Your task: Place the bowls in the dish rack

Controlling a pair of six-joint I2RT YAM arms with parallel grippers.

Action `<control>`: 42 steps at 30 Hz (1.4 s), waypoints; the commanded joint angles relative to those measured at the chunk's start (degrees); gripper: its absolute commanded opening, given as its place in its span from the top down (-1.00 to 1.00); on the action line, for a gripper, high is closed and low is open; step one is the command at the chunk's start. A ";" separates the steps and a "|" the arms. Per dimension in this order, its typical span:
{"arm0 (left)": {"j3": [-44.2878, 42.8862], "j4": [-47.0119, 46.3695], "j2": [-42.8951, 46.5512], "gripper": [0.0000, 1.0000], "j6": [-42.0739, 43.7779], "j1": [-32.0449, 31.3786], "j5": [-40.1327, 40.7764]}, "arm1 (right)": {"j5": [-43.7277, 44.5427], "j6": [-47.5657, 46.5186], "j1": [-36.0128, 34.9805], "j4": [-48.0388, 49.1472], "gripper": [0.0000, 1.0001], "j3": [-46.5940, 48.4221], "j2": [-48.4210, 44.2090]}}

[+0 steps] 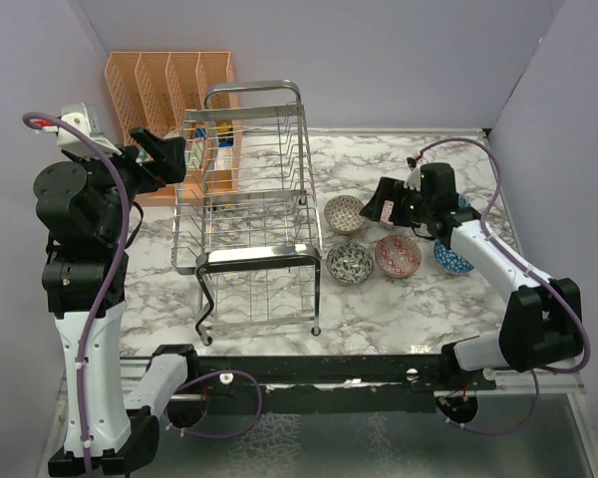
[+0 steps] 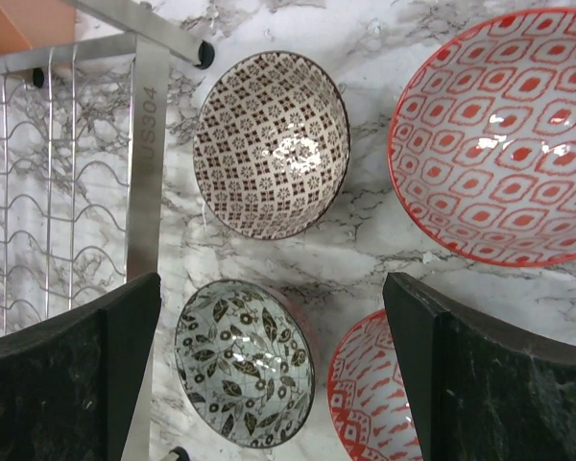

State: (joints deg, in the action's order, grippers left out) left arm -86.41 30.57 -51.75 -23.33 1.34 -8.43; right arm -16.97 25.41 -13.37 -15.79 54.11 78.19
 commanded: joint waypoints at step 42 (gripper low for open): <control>1.59 2.77 2.50 -0.99 6.70 -1.70 5.79 | 21.55 3.34 -10.50 3.53 -0.10 11.02 22.54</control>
State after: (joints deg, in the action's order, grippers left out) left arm -85.19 33.10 -49.87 -17.37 -0.05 -4.45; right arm 3.31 27.79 -23.44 -15.25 64.75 99.20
